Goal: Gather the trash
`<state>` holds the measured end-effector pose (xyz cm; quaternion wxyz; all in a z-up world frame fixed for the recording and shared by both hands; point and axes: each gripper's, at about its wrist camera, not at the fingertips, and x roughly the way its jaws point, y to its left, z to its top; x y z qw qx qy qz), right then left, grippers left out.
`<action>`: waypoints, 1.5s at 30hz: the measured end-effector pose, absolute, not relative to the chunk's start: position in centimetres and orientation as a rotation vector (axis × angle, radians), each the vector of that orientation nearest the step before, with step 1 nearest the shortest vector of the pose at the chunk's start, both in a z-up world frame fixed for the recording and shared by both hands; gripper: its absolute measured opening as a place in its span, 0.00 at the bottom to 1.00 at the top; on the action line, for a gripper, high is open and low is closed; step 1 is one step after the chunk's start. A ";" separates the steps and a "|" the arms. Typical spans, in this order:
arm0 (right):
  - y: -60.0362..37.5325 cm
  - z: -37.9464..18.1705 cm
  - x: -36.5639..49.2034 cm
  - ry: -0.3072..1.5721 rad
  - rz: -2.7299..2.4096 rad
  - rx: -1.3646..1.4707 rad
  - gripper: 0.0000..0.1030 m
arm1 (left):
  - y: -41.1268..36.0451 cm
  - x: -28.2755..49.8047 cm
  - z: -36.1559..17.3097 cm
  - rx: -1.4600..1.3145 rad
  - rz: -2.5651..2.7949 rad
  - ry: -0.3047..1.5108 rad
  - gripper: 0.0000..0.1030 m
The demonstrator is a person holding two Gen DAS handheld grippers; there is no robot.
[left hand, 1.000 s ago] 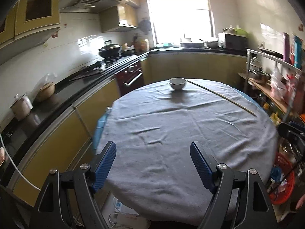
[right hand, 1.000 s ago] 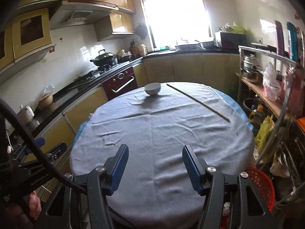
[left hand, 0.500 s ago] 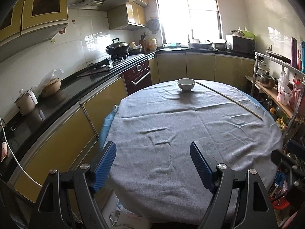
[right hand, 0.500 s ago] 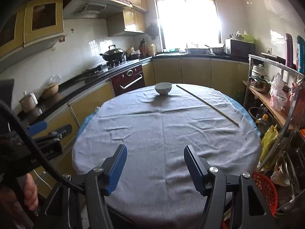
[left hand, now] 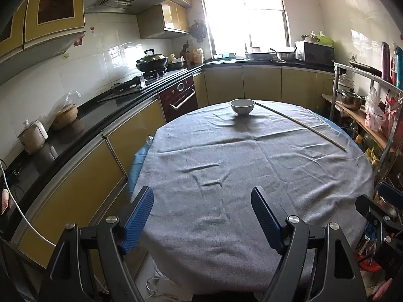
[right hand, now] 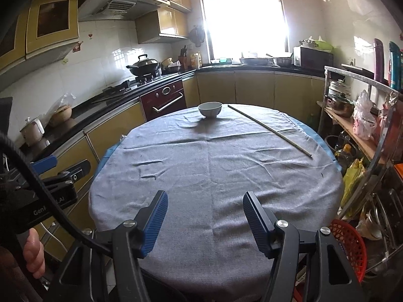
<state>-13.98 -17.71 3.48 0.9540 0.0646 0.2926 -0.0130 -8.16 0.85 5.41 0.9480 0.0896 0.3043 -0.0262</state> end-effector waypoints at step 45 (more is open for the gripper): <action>-19.3 3.4 -16.0 0.561 -0.063 0.155 0.64 | -0.2 -9.8 5.3 0.161 -0.085 0.624 0.78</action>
